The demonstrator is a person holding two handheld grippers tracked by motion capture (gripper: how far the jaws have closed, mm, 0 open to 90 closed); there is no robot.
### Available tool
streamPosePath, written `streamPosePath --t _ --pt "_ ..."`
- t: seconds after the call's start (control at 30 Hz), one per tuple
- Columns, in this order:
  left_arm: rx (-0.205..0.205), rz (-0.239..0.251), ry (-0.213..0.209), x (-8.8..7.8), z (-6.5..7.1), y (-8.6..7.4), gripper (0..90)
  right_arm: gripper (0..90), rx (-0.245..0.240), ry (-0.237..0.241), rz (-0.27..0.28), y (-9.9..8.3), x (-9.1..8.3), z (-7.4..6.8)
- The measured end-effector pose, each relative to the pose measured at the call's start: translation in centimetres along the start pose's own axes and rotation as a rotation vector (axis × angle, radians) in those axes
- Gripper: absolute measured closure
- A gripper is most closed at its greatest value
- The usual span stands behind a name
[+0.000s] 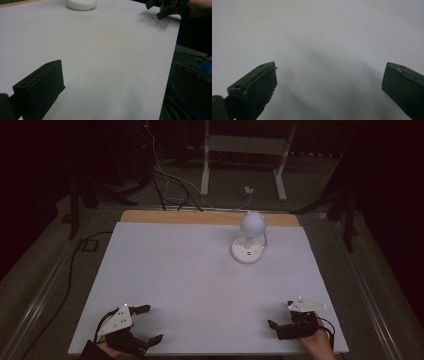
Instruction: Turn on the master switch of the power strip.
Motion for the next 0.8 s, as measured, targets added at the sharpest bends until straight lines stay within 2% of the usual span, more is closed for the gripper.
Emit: streamPosePath --t 0.17,0.4,0.5,0.63,0.8 --pt "0.002 -0.001 -0.003 0.03 0.03 0.00 0.0 0.0 -0.035 -0.015 0.027 0.01 -0.10 0.31" --pt "-0.005 0.000 -0.003 0.04 -0.09 -0.04 0.0 0.0 -0.037 -0.006 0.027 -0.09 0.32 0.30" --pt "-0.004 -0.002 -0.003 0.05 -0.07 -0.06 0.0 0.0 -0.057 -0.009 0.031 -0.12 0.30 0.45" --pt "-0.006 -0.001 -0.003 0.06 -0.07 -0.07 0.0 0.0 -0.058 -0.016 0.045 0.01 0.13 0.67" --pt "-0.003 0.000 -0.003 0.02 -0.04 -0.03 0.0 0.0 -0.068 -0.020 0.037 -0.09 0.17 0.70"
Point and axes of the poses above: each handheld gripper's, and its own axes: x roughly forward along the jaws, y roughly out of its top, z roughly to its right, the point moved 4 cm from there along x, roughly forward along the jaws, and after that the axes turned 15 degrees about z, right-handed, at the moved point
